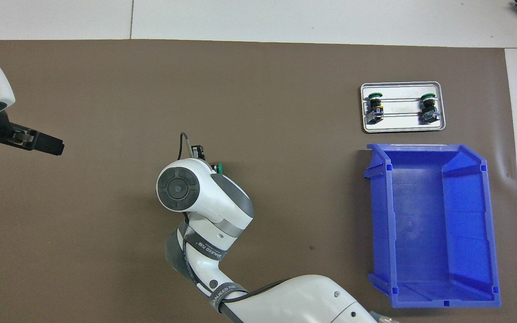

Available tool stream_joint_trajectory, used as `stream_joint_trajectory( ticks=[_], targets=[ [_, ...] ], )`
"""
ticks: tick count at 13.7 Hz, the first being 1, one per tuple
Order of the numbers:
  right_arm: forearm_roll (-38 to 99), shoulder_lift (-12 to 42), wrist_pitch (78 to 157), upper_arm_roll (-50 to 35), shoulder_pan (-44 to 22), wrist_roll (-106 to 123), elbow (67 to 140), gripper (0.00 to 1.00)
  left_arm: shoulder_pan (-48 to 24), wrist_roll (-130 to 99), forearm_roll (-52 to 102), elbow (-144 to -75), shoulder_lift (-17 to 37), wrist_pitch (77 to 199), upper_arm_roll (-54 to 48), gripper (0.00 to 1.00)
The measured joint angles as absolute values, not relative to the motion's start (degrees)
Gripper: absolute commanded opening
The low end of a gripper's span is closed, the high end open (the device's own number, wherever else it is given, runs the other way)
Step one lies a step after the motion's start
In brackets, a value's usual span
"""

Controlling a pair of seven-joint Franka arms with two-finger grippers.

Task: Place and press button with both arms
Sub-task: 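Carry the button with the right gripper to the table middle, then release the button with the right gripper while the left gripper approaches it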

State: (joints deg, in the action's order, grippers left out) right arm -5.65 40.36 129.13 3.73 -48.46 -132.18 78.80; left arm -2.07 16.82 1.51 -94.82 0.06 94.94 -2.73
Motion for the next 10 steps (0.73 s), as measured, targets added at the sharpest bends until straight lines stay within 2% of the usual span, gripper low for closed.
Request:
stream_joint_trajectory(
  ticks=[5, 10],
  targets=[
    [-5.8, 36.5, 127.2, 4.5, -45.8, -122.5, 78.9, 1.0, -5.4, 32.9, 4.0, -99.1, 0.0, 101.9, -3.0, 1.0],
    [-5.7, 22.9, 122.6, 4.6, -35.8, -97.8, 87.3, 1.0, -11.1, 47.5, 4.0, -104.8, 0.3, 108.0, -3.1, 1.0]
  ],
)
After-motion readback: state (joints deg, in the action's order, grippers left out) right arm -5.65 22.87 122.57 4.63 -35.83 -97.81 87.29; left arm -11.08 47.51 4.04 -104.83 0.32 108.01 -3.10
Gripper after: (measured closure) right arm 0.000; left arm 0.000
